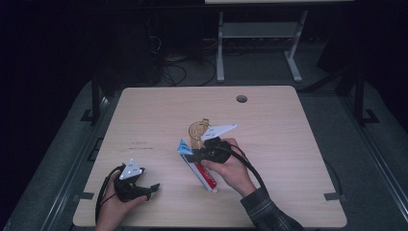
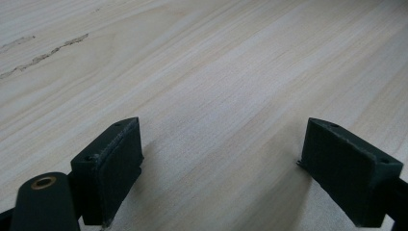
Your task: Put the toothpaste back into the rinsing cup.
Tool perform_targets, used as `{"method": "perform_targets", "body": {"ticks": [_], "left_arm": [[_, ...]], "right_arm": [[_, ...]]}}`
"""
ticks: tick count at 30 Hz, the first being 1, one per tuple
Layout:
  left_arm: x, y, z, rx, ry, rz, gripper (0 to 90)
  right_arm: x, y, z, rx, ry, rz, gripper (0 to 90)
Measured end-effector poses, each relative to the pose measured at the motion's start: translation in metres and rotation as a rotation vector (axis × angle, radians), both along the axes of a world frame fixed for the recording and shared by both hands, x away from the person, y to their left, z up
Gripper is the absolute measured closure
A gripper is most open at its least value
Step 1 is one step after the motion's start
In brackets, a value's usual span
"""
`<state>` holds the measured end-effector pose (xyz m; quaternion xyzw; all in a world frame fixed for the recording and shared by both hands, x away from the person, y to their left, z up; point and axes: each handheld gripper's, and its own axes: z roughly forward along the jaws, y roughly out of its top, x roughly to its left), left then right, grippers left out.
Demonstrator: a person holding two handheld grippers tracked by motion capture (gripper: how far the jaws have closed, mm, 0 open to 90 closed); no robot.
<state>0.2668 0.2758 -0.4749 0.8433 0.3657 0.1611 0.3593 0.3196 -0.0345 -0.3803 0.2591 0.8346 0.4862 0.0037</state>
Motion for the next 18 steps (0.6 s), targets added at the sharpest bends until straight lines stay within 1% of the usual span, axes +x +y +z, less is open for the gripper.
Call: {"method": "perform_targets", "body": {"ticks": [7, 18], "left_arm": [[0.000, 0.000, 0.000, 0.003, 0.002, -0.002, 13.0], [0.000, 0.000, 0.000, -0.002, 0.003, -0.001, 13.0]], "right_arm": [[-0.001, -0.003, 0.010, 0.023, -0.018, -0.002, 74.7], [0.005, -0.009, 0.030, 0.054, -0.051, -0.023, 74.6]]}}
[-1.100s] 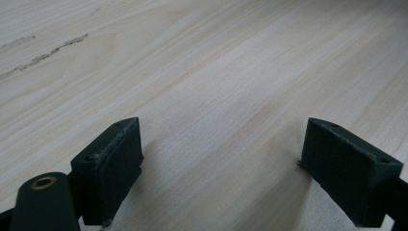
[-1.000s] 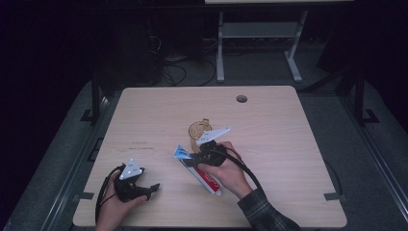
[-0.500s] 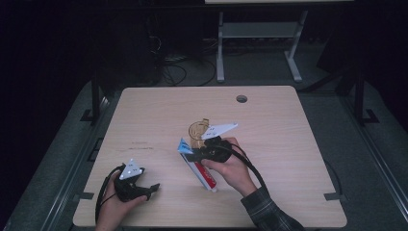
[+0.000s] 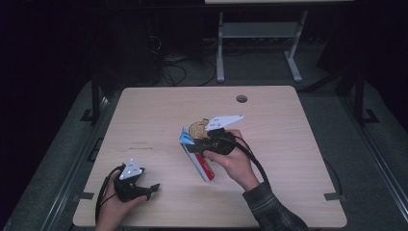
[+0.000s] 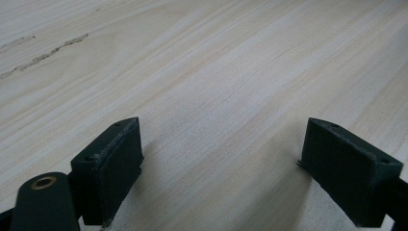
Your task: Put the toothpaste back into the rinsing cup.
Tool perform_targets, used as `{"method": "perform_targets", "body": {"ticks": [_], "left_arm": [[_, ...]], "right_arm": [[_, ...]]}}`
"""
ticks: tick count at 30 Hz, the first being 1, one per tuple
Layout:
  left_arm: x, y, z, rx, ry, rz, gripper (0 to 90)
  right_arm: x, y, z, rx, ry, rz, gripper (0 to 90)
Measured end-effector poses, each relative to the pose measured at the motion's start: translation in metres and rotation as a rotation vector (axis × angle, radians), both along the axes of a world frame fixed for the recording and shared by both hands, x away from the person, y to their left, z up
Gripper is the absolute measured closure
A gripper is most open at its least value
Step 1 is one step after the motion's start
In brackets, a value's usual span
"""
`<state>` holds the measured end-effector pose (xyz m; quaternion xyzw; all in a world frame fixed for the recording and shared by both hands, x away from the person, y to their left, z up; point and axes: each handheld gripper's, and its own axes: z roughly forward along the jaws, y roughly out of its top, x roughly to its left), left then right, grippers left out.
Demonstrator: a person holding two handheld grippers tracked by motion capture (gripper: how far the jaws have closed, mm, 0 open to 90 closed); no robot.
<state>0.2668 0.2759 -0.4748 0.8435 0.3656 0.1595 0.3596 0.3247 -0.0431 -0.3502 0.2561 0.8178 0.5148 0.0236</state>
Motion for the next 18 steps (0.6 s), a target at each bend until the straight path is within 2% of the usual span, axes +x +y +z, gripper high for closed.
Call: {"method": "perform_targets", "body": {"ticks": [18], "left_arm": [[0.000, 0.000, 0.000, 0.000, 0.000, 0.000, 13.0]], "right_arm": [[0.012, -0.009, 0.026, 0.021, -0.034, -0.021, 74.5]]}}
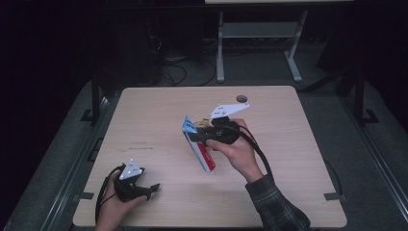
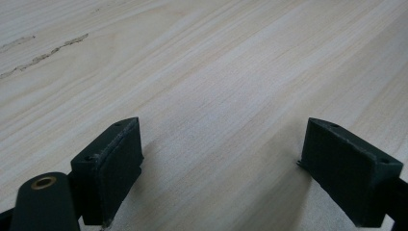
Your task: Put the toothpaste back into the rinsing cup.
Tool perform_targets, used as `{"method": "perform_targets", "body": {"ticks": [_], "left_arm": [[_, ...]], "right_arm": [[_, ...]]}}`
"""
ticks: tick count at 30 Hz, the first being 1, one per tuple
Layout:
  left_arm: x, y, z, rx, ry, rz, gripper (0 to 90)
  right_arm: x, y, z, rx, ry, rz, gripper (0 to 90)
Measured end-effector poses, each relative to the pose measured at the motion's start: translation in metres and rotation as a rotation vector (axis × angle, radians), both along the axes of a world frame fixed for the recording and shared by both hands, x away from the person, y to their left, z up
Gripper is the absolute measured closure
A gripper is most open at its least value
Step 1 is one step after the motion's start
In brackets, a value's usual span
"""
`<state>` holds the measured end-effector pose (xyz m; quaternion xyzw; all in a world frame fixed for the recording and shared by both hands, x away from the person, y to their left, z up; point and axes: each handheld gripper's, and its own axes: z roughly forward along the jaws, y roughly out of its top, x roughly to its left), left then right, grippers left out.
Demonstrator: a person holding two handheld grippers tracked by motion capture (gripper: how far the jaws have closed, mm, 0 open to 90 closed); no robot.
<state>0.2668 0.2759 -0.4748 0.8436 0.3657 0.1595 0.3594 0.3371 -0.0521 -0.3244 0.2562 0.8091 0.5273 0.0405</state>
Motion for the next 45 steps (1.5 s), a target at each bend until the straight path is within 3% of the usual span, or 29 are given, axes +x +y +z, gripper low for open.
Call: {"method": "perform_targets", "body": {"ticks": [13, 28, 45], "left_arm": [[0.000, 0.000, 0.000, -0.001, 0.000, 0.000, 13.0], [0.000, 0.000, 0.000, 0.001, 0.000, -0.001, 13.0], [0.000, 0.000, 0.000, 0.001, -0.001, -0.001, 13.0]], "right_arm": [[0.008, 0.000, 0.017, -0.003, -0.017, -0.011, 74.5], [0.022, 0.000, 0.040, 0.029, -0.050, -0.034, 74.5], [0.052, 0.003, 0.049, 0.031, -0.074, -0.090, 74.5]]}}
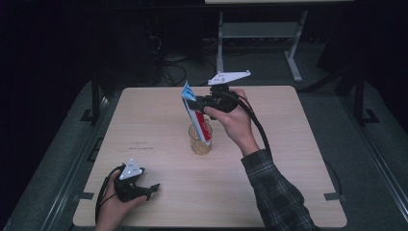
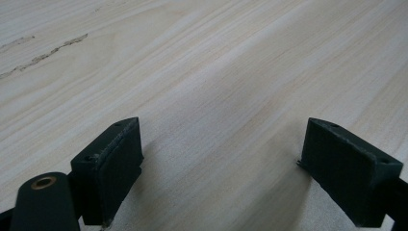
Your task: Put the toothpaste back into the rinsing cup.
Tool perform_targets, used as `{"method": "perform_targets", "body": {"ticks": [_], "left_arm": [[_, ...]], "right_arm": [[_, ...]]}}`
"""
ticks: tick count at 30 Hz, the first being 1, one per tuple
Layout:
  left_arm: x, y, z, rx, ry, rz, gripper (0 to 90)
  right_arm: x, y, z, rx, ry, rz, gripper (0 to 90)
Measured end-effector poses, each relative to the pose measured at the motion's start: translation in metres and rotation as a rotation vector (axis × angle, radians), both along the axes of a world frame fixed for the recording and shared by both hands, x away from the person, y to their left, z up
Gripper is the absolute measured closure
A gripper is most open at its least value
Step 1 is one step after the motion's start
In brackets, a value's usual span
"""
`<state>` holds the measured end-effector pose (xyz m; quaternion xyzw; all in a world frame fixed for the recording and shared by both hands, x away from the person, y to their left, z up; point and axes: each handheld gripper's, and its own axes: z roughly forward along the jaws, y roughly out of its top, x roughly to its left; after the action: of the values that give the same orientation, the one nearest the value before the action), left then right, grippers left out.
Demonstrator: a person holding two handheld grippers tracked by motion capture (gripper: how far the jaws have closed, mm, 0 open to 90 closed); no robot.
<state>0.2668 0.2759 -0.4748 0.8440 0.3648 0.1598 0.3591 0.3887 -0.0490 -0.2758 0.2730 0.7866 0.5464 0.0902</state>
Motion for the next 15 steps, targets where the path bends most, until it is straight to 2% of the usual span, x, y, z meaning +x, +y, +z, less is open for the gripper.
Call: {"method": "perform_targets", "body": {"ticks": [15], "left_arm": [[0.000, 0.000, 0.000, -0.004, 0.002, -0.001, 13.0]], "right_arm": [[0.019, 0.007, 0.009, -0.001, -0.030, -0.016, 74.4]]}}
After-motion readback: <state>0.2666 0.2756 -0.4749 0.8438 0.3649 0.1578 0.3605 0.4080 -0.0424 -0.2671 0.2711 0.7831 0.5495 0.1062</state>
